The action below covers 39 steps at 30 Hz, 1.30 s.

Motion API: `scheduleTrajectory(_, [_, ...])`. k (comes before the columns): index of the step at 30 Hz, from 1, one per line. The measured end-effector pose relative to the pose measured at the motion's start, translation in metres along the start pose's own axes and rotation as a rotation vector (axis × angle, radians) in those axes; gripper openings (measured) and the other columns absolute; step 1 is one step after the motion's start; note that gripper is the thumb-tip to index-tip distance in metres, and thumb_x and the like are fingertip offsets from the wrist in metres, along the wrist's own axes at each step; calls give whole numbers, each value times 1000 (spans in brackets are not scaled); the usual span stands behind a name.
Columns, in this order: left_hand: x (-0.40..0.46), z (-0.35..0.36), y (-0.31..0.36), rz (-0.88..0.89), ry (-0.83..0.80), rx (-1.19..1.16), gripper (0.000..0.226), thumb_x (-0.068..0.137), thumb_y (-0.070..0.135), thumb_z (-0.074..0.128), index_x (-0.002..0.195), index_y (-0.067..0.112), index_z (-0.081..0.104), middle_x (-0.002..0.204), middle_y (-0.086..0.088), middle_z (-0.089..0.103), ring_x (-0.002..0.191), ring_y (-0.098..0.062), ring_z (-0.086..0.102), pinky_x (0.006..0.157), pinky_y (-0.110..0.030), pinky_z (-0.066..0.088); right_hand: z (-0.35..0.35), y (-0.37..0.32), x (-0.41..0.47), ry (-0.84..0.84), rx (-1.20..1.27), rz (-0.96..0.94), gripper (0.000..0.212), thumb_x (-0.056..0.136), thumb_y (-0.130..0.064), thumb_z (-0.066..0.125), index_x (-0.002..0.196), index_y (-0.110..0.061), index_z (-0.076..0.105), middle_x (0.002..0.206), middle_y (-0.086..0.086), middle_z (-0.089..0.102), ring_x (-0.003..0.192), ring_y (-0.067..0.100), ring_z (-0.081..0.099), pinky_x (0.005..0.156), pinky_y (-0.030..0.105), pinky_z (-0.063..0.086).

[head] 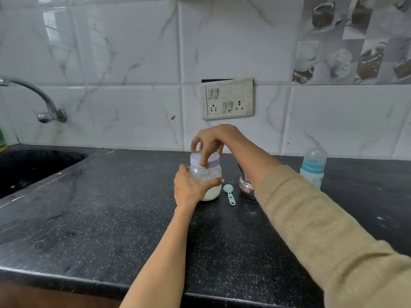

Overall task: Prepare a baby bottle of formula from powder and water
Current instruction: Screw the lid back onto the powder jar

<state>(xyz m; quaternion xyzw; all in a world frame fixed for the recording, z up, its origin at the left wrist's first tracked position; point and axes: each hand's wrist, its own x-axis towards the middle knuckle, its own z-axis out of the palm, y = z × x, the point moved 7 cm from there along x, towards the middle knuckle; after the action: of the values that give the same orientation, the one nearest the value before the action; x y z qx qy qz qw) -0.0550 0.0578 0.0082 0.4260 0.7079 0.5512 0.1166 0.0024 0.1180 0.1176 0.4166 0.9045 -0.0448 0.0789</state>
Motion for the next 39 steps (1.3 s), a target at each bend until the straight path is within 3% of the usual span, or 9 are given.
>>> scheduleTrajectory(7, [0, -1, -1, -12, -7, -7, 82, 41, 53, 86, 100, 18, 43, 99, 3, 52, 88, -17, 51, 68, -31, 41, 7, -3, 1, -182, 100, -93, 66, 73, 4, 69, 128, -29, 53, 130, -4, 46, 122, 21, 44, 104, 39, 43])
scheduleTrajectory(12, [-4, -1, 0, -18, 34, 10, 88, 36, 56, 86, 103, 18, 44, 104, 1, 55, 98, -21, 56, 76, -38, 49, -1, 14, -2, 103, 72, 88, 67, 62, -67, 72, 99, -11, 63, 89, 6, 66, 62, 19, 67, 61, 29, 54])
scheduleTrajectory(14, [-6, -1, 0, -27, 59, 17, 91, 34, 59, 85, 103, 17, 43, 104, 0, 55, 99, -23, 57, 79, -43, 51, 6, 21, 0, 218, -37, 184, 81, 68, -84, 46, 88, -7, 61, 68, 5, 55, 64, 19, 58, 65, 27, 45])
scheduleTrajectory(18, [-11, -2, 4, -31, 114, 94, 98, 34, 67, 81, 105, 13, 41, 106, -5, 51, 104, -25, 53, 82, -43, 50, 20, 33, 3, 243, -66, 277, 83, 73, -88, 19, 62, -11, 51, 65, 5, 52, 77, 24, 57, 73, 31, 39])
scheduleTrajectory(21, [-12, 0, 7, 3, 116, 158, 107, 39, 77, 73, 114, 8, 42, 114, -9, 49, 112, -29, 48, 94, -43, 44, 14, 34, -2, 150, 137, 179, 80, 72, -82, 42, 96, -9, 62, 84, 8, 64, 75, 22, 61, 67, 28, 47])
scheduleTrajectory(24, [-5, 5, 7, -30, -17, 130, 117, 48, 81, 62, 132, 3, 36, 129, -15, 42, 126, -33, 35, 107, -45, 29, 5, 22, -7, 36, 242, -6, 83, 74, -52, 70, 145, -31, 31, 144, 4, 41, 124, 23, 48, 93, 36, 50])
scheduleTrajectory(27, [-1, -1, 6, -70, -104, -62, 96, 51, 69, 51, 124, 7, 47, 123, -11, 54, 118, -30, 46, 96, -43, 41, 6, 16, -3, -6, 199, -51, 67, 73, -32, 73, 134, -37, 46, 143, 0, 44, 128, 22, 46, 103, 40, 45])
scheduleTrajectory(30, [0, -6, 0, -100, -142, -189, 74, 56, 50, 65, 120, 13, 53, 119, -3, 59, 106, -22, 56, 81, -33, 47, 8, 18, 3, 61, 231, -49, 43, 67, -34, 75, 109, -34, 65, 119, -2, 57, 108, 18, 59, 91, 31, 51])
scheduleTrajectory(39, [3, -11, -2, -81, -38, -198, 68, 66, 36, 77, 124, 11, 52, 121, -4, 58, 103, -18, 55, 80, -28, 42, 3, 17, 1, 159, 196, -53, 54, 60, -43, 82, 110, -27, 67, 114, -4, 59, 93, 15, 62, 81, 28, 57])
